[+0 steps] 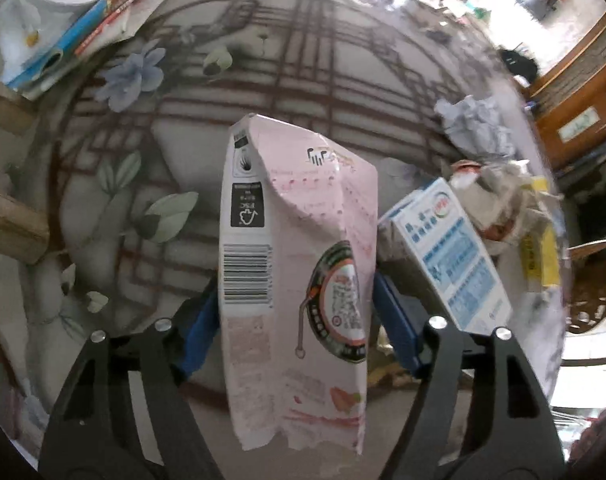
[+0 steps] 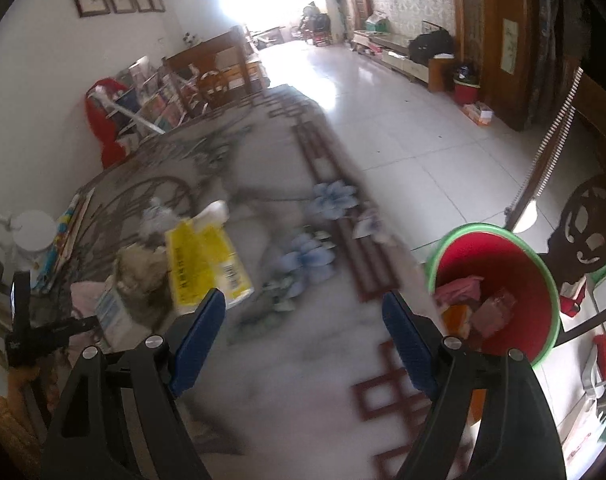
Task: Collect trash
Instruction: 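Move the left tool back to the table and grasp the pink milk carton, then grasp the white-blue milk carton with the right tool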
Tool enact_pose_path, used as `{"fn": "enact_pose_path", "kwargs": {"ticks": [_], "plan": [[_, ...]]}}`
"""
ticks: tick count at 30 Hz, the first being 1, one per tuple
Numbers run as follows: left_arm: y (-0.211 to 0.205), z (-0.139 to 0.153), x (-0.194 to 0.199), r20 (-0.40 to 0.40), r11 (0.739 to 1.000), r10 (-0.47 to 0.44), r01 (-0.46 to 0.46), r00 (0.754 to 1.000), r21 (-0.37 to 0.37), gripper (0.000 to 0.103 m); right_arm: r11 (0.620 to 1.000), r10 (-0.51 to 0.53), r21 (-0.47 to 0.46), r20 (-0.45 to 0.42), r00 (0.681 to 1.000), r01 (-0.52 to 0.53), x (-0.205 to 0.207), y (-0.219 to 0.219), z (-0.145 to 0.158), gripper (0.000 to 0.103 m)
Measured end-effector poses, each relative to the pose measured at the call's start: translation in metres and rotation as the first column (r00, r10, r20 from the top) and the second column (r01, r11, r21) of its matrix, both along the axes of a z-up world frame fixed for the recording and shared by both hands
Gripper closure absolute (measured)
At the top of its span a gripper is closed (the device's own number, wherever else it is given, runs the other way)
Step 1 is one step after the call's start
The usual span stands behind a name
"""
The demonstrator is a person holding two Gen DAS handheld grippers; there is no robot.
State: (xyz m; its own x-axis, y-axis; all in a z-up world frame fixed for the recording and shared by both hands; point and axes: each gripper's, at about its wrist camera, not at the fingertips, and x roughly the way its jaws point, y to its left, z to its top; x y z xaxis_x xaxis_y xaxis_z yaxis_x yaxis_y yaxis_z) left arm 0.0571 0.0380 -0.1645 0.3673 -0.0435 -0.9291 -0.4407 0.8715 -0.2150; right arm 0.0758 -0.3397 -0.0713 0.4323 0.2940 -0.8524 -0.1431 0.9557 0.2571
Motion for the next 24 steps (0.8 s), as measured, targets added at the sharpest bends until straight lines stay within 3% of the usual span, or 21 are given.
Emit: {"fn": "enact_pose_path", "kwargs": {"ticks": [6,11,16,19,24], "plan": [[0.014,0.015,-0.028,0.033,0.999,-0.046,0.045,0.998,0.023,0.034,0.992,0.119,0.049,-0.034,0.992,-0.118,-0.007,0.068,0.001,0.025],[0.018,0.015,-0.055,0.012,0.992,-0.107,0.106,0.994,0.069,0.033,0.960,0.272,0.097,-0.122,0.954,-0.262,0.002,0.143,-0.018,0.025],[0.024,0.008,-0.071,-0.002,0.988,-0.136,0.135,0.991,0.078,0.032,0.909,0.417,0.034,-0.142,0.898,-0.416,0.008,0.214,-0.041,0.026],[0.029,0.008,-0.078,0.011,0.988,-0.140,0.139,0.990,0.062,0.031,0.878,0.467,-0.031,-0.162,0.869,-0.478,0.011,0.245,-0.059,0.041],[0.034,0.011,-0.085,0.033,0.988,-0.146,0.144,0.989,0.063,0.030,0.860,0.495,-0.031,-0.196,0.846,-0.510,0.008,0.263,-0.075,0.037]]}}
